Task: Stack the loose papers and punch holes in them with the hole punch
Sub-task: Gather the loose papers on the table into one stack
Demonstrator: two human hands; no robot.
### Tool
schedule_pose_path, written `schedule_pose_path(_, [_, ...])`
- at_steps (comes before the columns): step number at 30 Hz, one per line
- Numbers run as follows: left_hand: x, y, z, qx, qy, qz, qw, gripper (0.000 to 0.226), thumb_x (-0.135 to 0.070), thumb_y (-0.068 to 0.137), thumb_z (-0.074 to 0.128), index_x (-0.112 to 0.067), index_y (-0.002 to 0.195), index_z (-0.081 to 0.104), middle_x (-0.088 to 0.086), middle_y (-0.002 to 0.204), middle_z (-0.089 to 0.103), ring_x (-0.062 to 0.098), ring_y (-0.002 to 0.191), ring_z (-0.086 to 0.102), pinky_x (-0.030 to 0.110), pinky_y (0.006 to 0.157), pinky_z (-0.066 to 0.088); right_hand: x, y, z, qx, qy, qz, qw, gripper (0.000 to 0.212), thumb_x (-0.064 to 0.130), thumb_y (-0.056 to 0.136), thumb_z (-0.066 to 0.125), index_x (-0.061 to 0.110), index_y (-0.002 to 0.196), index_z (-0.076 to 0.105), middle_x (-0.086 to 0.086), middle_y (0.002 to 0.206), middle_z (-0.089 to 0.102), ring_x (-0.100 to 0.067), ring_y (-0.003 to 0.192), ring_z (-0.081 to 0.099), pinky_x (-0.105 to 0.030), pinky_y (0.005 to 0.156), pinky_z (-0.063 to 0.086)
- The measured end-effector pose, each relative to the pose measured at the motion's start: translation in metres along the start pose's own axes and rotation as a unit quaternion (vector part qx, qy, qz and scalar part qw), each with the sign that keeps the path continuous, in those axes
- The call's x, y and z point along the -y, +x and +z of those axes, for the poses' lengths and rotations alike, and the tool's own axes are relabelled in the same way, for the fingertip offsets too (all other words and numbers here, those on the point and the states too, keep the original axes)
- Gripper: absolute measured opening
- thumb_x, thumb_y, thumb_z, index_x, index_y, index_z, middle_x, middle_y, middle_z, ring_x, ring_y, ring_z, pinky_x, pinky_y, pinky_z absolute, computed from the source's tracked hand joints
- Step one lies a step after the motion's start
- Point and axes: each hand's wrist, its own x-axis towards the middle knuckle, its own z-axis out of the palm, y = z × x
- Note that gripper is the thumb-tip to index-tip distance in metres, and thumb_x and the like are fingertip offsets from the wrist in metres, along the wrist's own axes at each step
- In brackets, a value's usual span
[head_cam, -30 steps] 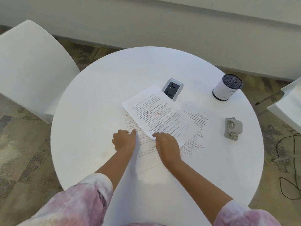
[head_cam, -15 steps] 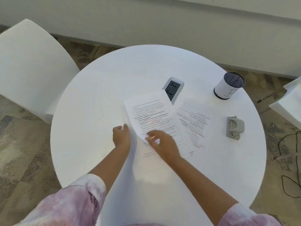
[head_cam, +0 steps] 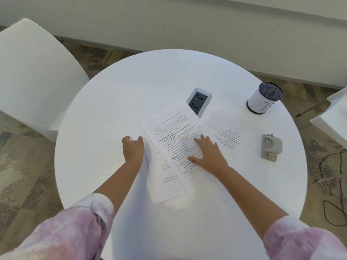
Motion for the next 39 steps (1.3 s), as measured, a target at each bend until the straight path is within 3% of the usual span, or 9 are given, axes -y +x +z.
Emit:
schedule_pose_path(7, [-0.011, 0.007, 0.007, 0.037, -0.115, -0.07, 0.99, 0.053, -0.031, 0.092, 0.048, 0.004, 0.13, 0.038, 0.022, 0.119, 0.056, 0.033, 0.089, 0.057, 0.039, 0.084, 0.045, 0.02, -0.009, 0.034, 0.038, -0.029, -0.001, 0.999, 0.096, 0.063, 0.081, 0.049, 0.019, 0.149, -0.003, -0.013, 0.157, -0.013, -0.027, 0.144, -0.016, -0.04, 0.118, -0.004])
schedule_pose_path(11, [-0.01, 0.011, 0.007, 0.01, -0.147, -0.096, 0.984, 0.07, -0.037, 0.085, 0.06, 0.011, 0.13, 0.035, 0.03, 0.138, 0.04, 0.043, 0.116, 0.052, 0.05, 0.098, 0.043, 0.024, -0.009, 0.034, 0.036, -0.022, 0.007, 0.999, 0.093, 0.063, 0.083, 0.046, 0.018, 0.149, -0.004, -0.012, 0.157, -0.014, -0.026, 0.144, -0.016, -0.04, 0.118, -0.005])
schedule_pose_path(13, [-0.01, 0.008, 0.007, 0.022, -0.176, -0.097, 0.979, 0.059, -0.038, 0.084, 0.062, 0.01, 0.115, 0.049, 0.031, 0.107, 0.056, 0.041, 0.089, 0.06, 0.04, 0.078, 0.053, 0.024, -0.01, 0.034, 0.035, -0.024, 0.013, 0.999, 0.092, 0.064, 0.084, 0.043, 0.018, 0.149, -0.004, -0.012, 0.157, -0.014, -0.027, 0.144, -0.016, -0.041, 0.118, -0.005])
schedule_pose_path(15, [-0.012, 0.003, 0.006, 0.073, -0.177, -0.09, 0.977, 0.039, -0.037, 0.085, 0.061, -0.004, 0.069, 0.051, 0.009, 0.064, 0.038, 0.024, 0.055, 0.036, 0.023, 0.049, 0.034, 0.024, -0.011, 0.034, 0.032, -0.022, 0.018, 0.999, 0.091, 0.064, 0.085, 0.041, 0.017, 0.149, -0.004, -0.012, 0.157, -0.014, -0.027, 0.144, -0.016, -0.041, 0.117, -0.005])
schedule_pose_path(17, [-0.011, 0.0, 0.006, 0.113, -0.142, -0.067, 0.981, 0.033, -0.035, 0.086, 0.062, -0.016, 0.064, 0.046, 0.004, 0.067, 0.043, 0.021, 0.059, 0.039, 0.026, 0.051, 0.033, 0.023, -0.012, 0.035, 0.032, -0.018, 0.014, 0.999, 0.09, 0.064, 0.085, 0.04, 0.017, 0.149, -0.004, -0.011, 0.157, -0.013, -0.026, 0.145, -0.015, -0.041, 0.117, -0.005])
schedule_pose_path(22, [-0.012, -0.009, 0.007, 0.106, -0.116, -0.023, 0.987, 0.023, -0.012, 0.086, 0.063, -0.003, 0.107, 0.06, 0.011, 0.106, 0.063, 0.03, 0.103, 0.061, 0.046, 0.097, 0.047, 0.02, -0.011, 0.026, 0.002, 0.057, -0.052, 0.997, 0.085, 0.064, 0.083, 0.045, 0.023, 0.148, 0.009, 0.0, 0.159, 0.007, -0.016, 0.146, -0.001, -0.034, 0.116, -0.003])
schedule_pose_path(31, [-0.029, -0.005, -0.009, 0.187, -0.161, 0.065, 0.967, 0.024, -0.008, 0.09, 0.056, -0.013, 0.114, 0.057, 0.006, 0.115, 0.062, 0.022, 0.102, 0.061, 0.035, 0.089, 0.048, -0.008, -0.001, -0.021, -0.105, 0.21, 0.034, 0.971, 0.084, 0.063, 0.075, 0.059, 0.028, 0.143, 0.025, 0.007, 0.151, 0.031, -0.011, 0.136, 0.031, -0.034, 0.108, 0.027])
schedule_pose_path(35, [-0.04, -0.008, -0.014, 0.241, -0.19, 0.091, 0.947, 0.025, -0.011, 0.092, 0.054, -0.011, 0.116, 0.057, 0.009, 0.119, 0.063, 0.024, 0.105, 0.062, 0.039, 0.092, 0.048, -0.004, 0.005, -0.045, -0.162, 0.325, 0.038, 0.931, 0.053, 0.05, 0.082, 0.062, 0.032, 0.128, 0.043, 0.023, 0.12, 0.052, 0.003, 0.106, 0.053, -0.019, 0.083, 0.042])
schedule_pose_path(39, [-0.05, -0.013, -0.013, 0.218, -0.217, 0.088, 0.947, 0.022, -0.021, 0.094, 0.051, -0.008, 0.109, 0.061, 0.013, 0.118, 0.063, 0.028, 0.104, 0.059, 0.039, 0.092, 0.044, -0.003, 0.01, -0.058, -0.175, 0.344, 0.045, 0.921, 0.023, 0.035, 0.092, 0.052, 0.018, 0.103, 0.063, 0.005, 0.097, 0.07, -0.012, 0.089, 0.066, -0.034, 0.079, 0.054])
